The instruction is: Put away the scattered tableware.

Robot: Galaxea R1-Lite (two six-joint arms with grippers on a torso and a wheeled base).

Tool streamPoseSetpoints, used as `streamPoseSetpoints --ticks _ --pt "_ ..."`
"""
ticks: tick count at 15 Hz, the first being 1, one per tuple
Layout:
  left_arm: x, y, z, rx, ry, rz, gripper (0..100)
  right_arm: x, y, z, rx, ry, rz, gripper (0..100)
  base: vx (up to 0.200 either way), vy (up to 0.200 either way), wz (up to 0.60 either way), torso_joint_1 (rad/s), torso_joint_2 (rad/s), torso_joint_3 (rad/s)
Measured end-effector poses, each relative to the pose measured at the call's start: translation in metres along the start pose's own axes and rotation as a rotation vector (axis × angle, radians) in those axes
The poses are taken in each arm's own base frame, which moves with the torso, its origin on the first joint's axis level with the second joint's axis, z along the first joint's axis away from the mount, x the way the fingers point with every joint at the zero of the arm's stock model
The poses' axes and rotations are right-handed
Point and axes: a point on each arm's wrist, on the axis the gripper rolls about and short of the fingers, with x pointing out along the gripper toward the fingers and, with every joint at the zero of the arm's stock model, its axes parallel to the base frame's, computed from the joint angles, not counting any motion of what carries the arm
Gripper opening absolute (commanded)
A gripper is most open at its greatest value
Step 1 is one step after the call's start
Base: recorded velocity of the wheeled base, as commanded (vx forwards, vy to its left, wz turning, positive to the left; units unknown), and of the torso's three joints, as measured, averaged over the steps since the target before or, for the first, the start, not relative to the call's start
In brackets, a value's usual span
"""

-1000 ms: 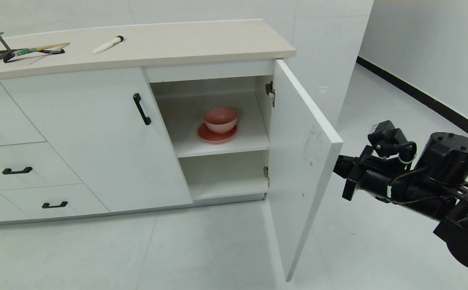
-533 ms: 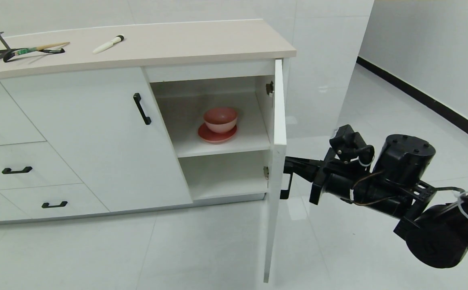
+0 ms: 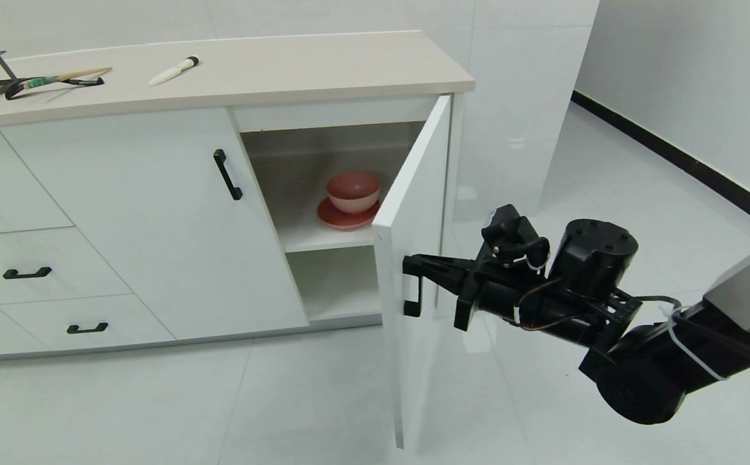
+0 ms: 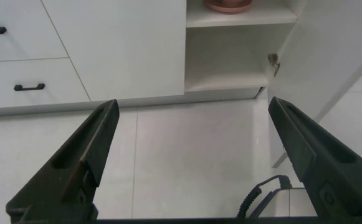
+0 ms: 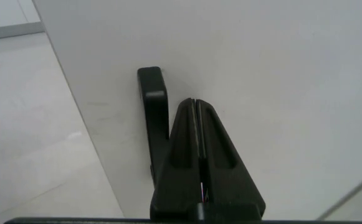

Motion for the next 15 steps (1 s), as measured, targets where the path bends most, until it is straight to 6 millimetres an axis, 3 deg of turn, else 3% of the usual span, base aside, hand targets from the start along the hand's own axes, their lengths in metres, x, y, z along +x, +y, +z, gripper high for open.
streamPoseSetpoints --ticks 4,8,15 --pt "0.0 0.0 0.0 0.0 0.0 0.0 100 0.027 0.009 -0.01 0.022 -0.042 0.038 0 0.0 0.0 0.0 0.0 0.0 0.0" --pt "0.0 0.0 0.0 0.0 0.0 0.0 100 0.039 0.01 -0.023 0.027 -0.039 0.052 0 0.0 0.0 0.0 0.0 0.0 0.0" --pt "0.0 0.0 0.0 0.0 0.0 0.0 100 0.057 0.008 -0.028 0.013 -0.075 0.058 0 0.0 0.0 0.0 0.0 0.0 0.0"
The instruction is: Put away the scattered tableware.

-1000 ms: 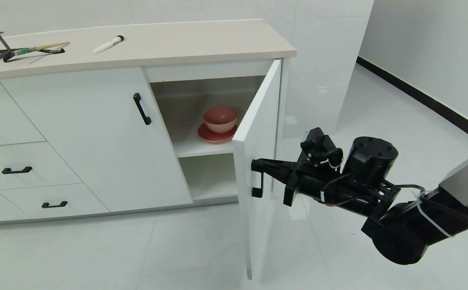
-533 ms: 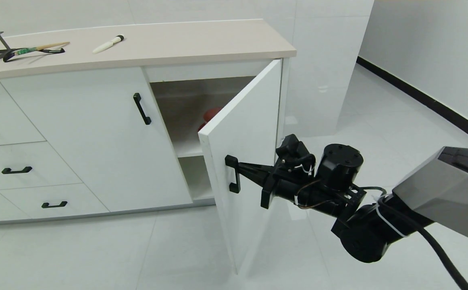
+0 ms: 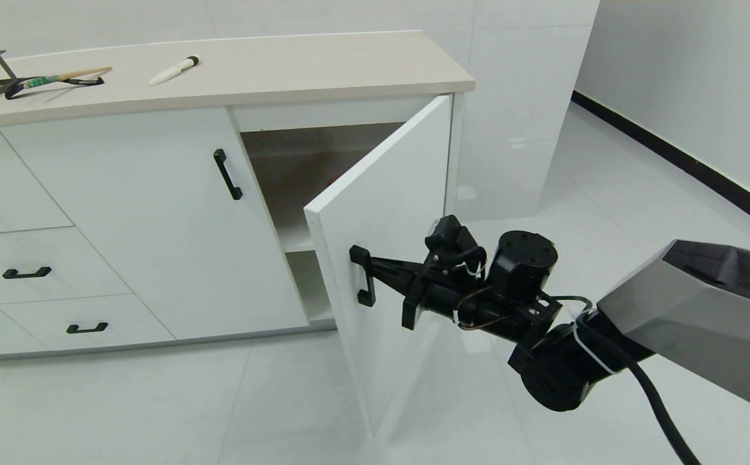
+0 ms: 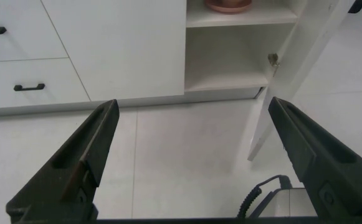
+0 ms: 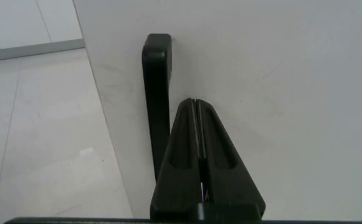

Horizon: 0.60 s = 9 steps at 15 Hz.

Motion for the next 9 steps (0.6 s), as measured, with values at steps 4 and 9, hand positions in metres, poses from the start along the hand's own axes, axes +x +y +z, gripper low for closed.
streamPoseSetpoints --ticks 4,9 --pt "0.0 0.0 0.0 0.0 0.0 0.0 100 0.019 -0.003 0.001 -0.016 -0.057 0.005 0 0.0 0.0 0.0 0.0 0.0 0.0" --pt "0.0 0.0 0.0 0.0 0.0 0.0 100 0.044 -0.007 -0.01 -0.011 -0.123 -0.025 0 0.0 0.0 0.0 0.0 0.0 0.0"
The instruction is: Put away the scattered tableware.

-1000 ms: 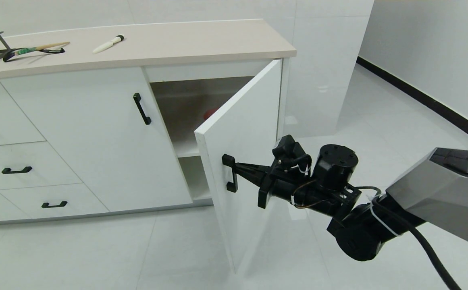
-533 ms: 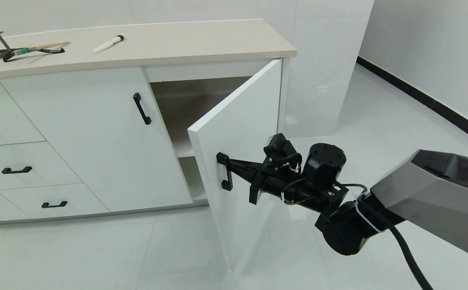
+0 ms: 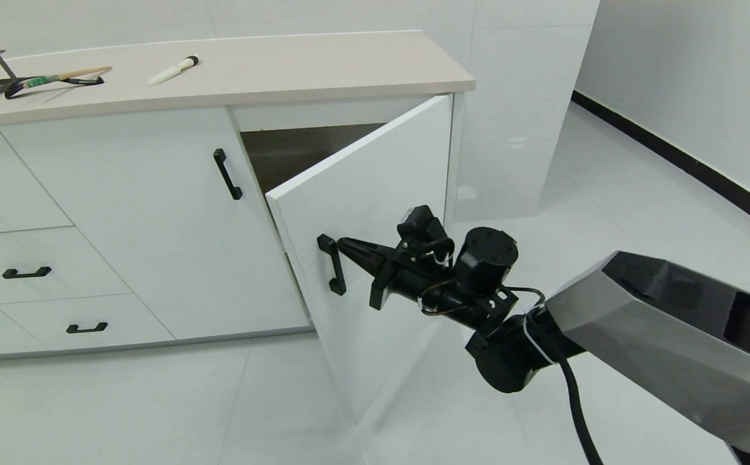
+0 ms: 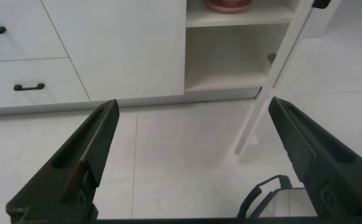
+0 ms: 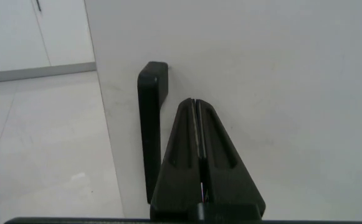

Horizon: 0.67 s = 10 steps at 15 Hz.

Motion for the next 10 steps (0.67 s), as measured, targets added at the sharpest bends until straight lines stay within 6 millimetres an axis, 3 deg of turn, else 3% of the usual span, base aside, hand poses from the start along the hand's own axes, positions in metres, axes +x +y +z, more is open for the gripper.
streamPoseSetpoints --ticks 5,10 --pt "0.0 0.0 0.0 -0.001 0.0 0.0 100 0.001 -0.003 -0.019 0.019 0.018 -0.013 0 0.0 0.0 0.0 0.0 0.0 0.0" --pt "0.0 0.0 0.0 -0.002 0.0 0.001 100 -0.02 -0.003 -0.022 0.042 0.084 -0.035 0 0.0 0.0 0.0 0.0 0.0 0.0"
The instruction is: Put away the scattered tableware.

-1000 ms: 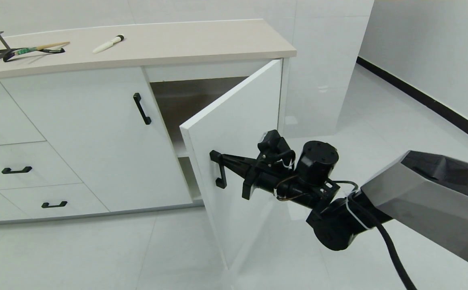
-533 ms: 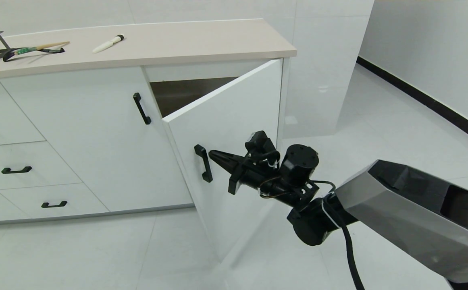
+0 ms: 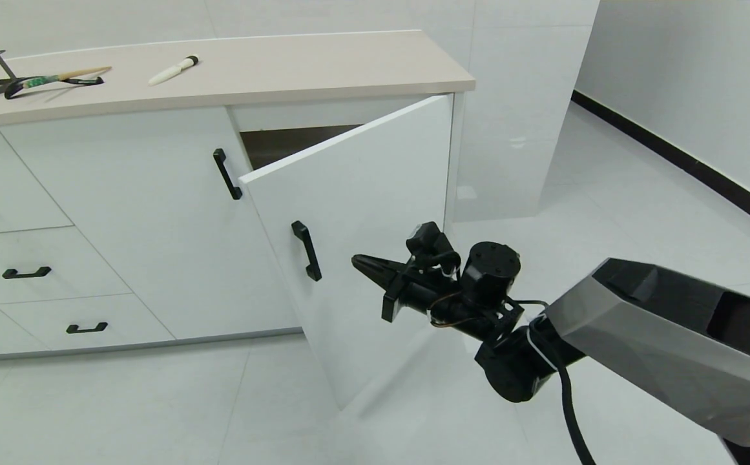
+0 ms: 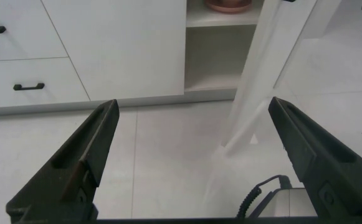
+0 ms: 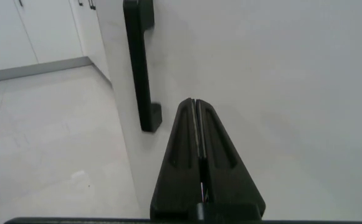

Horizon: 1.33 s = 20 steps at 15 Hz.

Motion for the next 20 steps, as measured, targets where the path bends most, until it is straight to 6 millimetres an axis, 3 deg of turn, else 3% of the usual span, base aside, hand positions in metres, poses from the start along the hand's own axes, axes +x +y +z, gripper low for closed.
streamPoseSetpoints --ticks 10,14,17,19,20 --pt "0.0 0.0 0.0 -0.001 0.0 0.002 100 -0.05 0.018 0.045 0.019 0.057 0.0 0 0.0 0.0 0.0 0.0 0.0 0.0" --pt "0.0 0.0 0.0 -0.005 0.0 0.01 100 -0.084 0.027 0.082 0.013 0.052 -0.011 0 0.0 0.0 0.0 0.0 0.0 0.0" --pt "0.0 0.001 0.0 -0.005 -0.001 0.025 100 -0.125 0.036 0.119 -0.003 0.034 -0.035 0 0.0 0.0 0.0 0.0 0.0 0.0" --pt "0.0 0.001 0.0 0.005 -0.001 0.026 100 -0.174 0.031 0.141 -0.03 0.039 -0.131 0 0.0 0.0 0.0 0.0 0.0 0.0" --pt "0.0 0.001 0.0 0.007 0.0 0.026 100 -0.208 0.026 0.152 -0.056 0.049 -0.222 0 0.0 0.0 0.0 0.0 0.0 0.0"
